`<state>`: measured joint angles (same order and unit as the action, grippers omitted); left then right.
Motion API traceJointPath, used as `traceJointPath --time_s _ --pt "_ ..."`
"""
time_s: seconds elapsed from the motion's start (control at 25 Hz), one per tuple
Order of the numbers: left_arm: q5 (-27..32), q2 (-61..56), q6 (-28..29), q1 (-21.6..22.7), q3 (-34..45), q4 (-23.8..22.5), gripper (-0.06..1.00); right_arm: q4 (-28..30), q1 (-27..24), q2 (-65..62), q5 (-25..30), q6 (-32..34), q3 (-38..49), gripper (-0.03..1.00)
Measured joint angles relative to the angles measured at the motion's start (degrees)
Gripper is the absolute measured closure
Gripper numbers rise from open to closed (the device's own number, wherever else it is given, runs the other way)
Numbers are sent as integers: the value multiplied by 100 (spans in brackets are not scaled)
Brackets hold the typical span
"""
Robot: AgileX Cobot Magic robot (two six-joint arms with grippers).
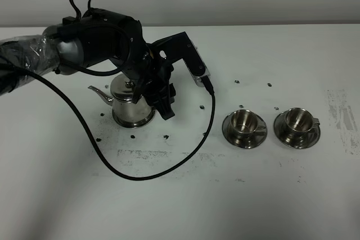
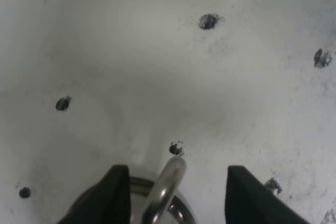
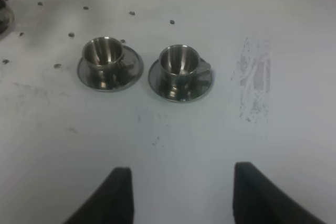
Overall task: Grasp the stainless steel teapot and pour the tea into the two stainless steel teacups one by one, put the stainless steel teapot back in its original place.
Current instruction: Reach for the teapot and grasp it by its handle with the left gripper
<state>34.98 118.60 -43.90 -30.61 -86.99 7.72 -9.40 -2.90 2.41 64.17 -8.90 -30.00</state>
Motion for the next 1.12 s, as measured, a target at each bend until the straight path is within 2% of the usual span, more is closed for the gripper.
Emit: traceJointPath --time_s 0.72,0.96,1.12 --pt "1353 -308 155 -12 51 9 54 0 0 0 0 0 0 54" --pt "1513 -308 155 -12 51 90 54 0 0 0 0 0 0 54" --pt "1999 -308 155 -12 51 40 54 0 0 0 0 0 0 54"
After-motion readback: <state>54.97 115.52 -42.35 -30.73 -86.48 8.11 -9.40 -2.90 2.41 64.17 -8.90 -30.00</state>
